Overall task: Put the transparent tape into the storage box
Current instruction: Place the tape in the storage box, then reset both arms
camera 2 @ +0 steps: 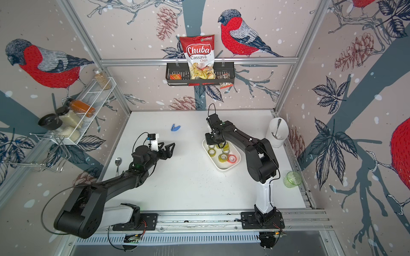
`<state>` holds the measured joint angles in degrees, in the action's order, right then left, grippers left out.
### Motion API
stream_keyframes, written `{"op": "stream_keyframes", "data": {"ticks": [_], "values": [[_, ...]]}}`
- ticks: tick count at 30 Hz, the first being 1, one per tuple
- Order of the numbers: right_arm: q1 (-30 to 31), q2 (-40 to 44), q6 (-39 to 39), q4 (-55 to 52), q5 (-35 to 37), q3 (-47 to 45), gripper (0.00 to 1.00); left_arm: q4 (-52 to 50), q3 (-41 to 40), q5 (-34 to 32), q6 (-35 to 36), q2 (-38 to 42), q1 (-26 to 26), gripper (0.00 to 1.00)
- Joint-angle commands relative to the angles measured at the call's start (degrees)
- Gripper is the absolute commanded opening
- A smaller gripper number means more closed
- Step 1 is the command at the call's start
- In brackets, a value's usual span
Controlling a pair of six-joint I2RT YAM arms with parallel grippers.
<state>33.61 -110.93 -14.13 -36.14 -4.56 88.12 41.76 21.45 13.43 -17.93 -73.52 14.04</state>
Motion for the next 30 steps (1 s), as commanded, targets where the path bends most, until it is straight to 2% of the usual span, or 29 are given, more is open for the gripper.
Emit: {"op": "stream_keyframes", "data": {"ticks": [1,4,6,8,9,19,22,26,30], "values": [[-0.9,4.4,-2.4,4.4,2.1,-2.9,0.27,2.4,-0.4,-0.9,1.4,1.2,-0.2,0.87],[-2.8,9.6,-2.6,10.1,2.9,-8.0,0.42,2.8,-0.7,-3.2,2.2,2.3,-0.2,0.89],[-4.5,13.1,-2.4,15.0,2.9,-12.2,0.58,1.7,0.0,-6.3,3.5,2.8,-0.2,0.93],[-6.4,16.2,-2.4,20.8,2.8,-16.4,0.80,-1.0,1.3,-9.9,4.7,3.4,-0.2,0.95],[-7.5,17.6,-2.4,23.4,2.8,-18.7,0.98,-1.9,1.6,-11.5,5.4,4.0,-0.2,0.96],[-17.0,29.4,-3.0,40.5,5.0,-37.7,1.00,-6.4,1.2,-32.2,10.8,10.0,-0.9,0.96],[-18.8,32.6,-2.7,43.4,4.8,-41.8,1.00,-8.2,0.9,-34.4,10.6,11.1,-2.3,0.95],[-21.1,34.6,-4.7,41.6,5.4,-44.1,0.98,-11.9,0.8,-39.1,9.7,11.7,-4.0,0.94],[-24.3,36.4,-4.9,44.5,4.9,-48.8,0.98,-7.3,-2.8,-40.2,14.2,12.4,-5.0,0.93]]}}
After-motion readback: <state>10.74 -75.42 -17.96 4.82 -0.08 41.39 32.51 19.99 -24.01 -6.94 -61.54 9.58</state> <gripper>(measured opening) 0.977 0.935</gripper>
